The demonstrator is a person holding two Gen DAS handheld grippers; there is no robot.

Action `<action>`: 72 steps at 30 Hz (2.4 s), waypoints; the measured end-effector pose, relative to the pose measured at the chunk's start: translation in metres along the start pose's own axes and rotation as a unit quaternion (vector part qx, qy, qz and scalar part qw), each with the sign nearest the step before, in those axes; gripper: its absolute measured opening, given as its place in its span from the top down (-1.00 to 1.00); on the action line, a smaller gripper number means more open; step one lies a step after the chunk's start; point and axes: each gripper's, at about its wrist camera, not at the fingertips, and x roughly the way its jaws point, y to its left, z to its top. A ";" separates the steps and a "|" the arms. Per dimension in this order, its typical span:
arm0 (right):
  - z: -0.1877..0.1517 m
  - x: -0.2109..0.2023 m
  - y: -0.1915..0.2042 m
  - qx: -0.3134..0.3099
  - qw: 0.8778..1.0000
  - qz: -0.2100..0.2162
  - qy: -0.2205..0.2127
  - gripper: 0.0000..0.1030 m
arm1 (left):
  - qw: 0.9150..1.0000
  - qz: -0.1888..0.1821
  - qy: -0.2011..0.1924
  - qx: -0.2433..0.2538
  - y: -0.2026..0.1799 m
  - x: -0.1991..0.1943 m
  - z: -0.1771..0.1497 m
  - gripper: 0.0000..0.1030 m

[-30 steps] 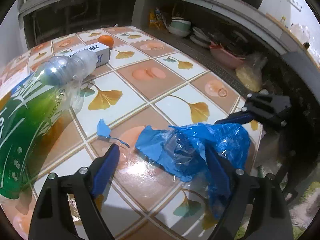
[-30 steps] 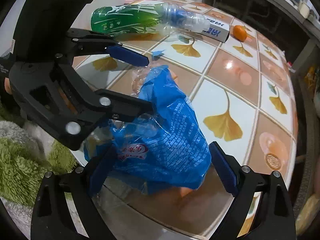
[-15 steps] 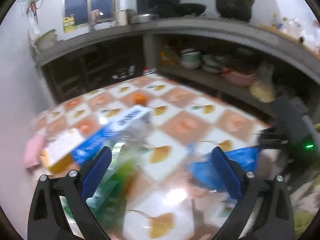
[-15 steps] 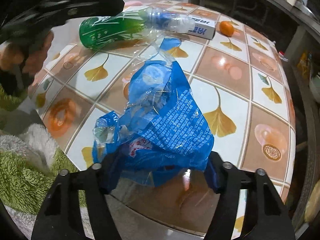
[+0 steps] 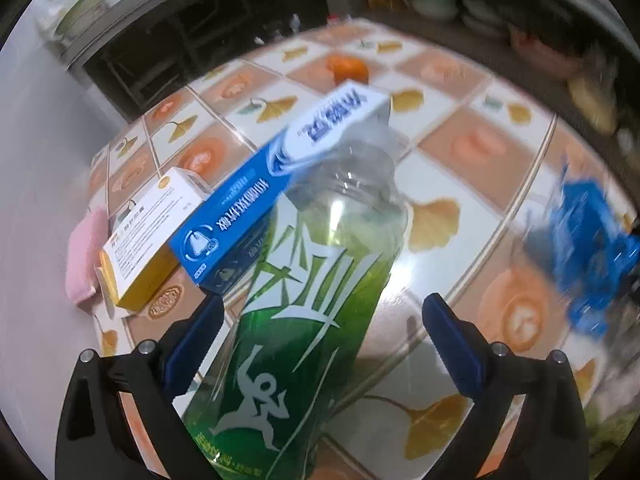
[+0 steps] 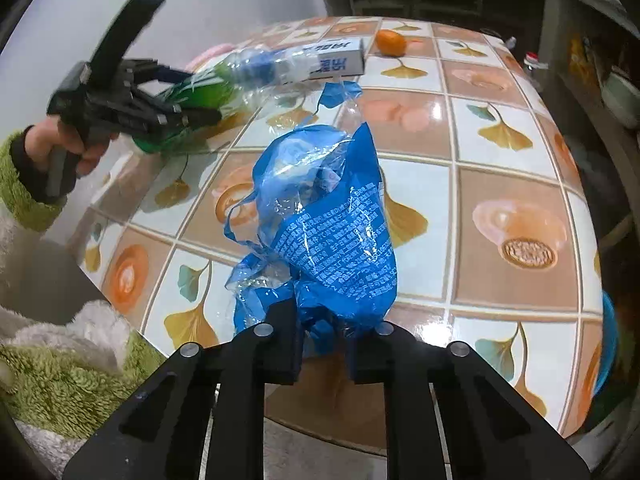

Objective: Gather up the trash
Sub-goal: 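Grasp the green bottle with the left tool while the right tool holds the bag, then carry the bottle and bag to the blue basket and lower them in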

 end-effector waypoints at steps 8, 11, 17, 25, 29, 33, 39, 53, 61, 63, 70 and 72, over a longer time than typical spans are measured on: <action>-0.009 -0.006 -0.017 0.040 0.998 0.039 -0.024 0.83 | 0.994 0.080 0.043 0.055 -0.015 0.015 -0.001 -0.23; -0.013 -0.011 -0.022 0.051 0.997 0.053 -0.035 0.85 | 0.995 0.075 0.044 0.048 -0.013 0.010 -0.003 -0.20; -0.021 -0.030 -0.040 0.084 0.989 0.096 -0.071 0.88 | 0.999 0.029 0.020 0.011 -0.021 -0.024 -0.009 -0.17; -0.035 -0.096 -0.089 0.157 0.959 0.143 -0.189 0.88 | 0.993 -0.114 -0.025 -0.022 -0.055 -0.071 0.018 -0.16; -0.058 -0.144 -0.135 0.215 0.934 0.117 -0.260 0.88 | 0.977 -0.205 -0.054 -0.009 -0.089 -0.087 0.059 -0.16; -0.092 -0.167 -0.184 0.291 0.915 0.046 -0.277 0.88 | 0.949 -0.308 -0.057 0.025 -0.148 -0.081 0.119 -0.17; -0.150 -0.132 -0.272 0.448 0.870 -0.014 -0.206 0.87 | 0.920 -0.382 0.018 0.082 -0.263 -0.018 0.205 -0.17; -0.220 0.024 -0.404 0.639 0.768 -0.012 -0.039 0.87 | 0.899 -0.332 0.276 0.074 -0.460 0.206 0.282 -0.10; -0.233 0.059 -0.439 0.672 0.739 -0.053 0.004 0.71 | 0.925 -0.272 0.250 0.091 -0.513 0.260 0.295 -0.10; -0.234 0.066 -0.445 0.669 0.740 -0.067 0.013 0.66 | 0.930 -0.261 0.240 0.096 -0.511 0.264 0.295 -0.11; -0.226 0.074 -0.444 0.622 0.767 -0.148 0.041 -0.06 | 0.929 -0.281 0.234 0.059 -0.511 0.279 0.289 -0.48; -0.218 0.073 -0.440 0.597 0.781 -0.175 0.052 -0.18 | 0.929 -0.286 0.230 0.054 -0.509 0.279 0.292 -0.55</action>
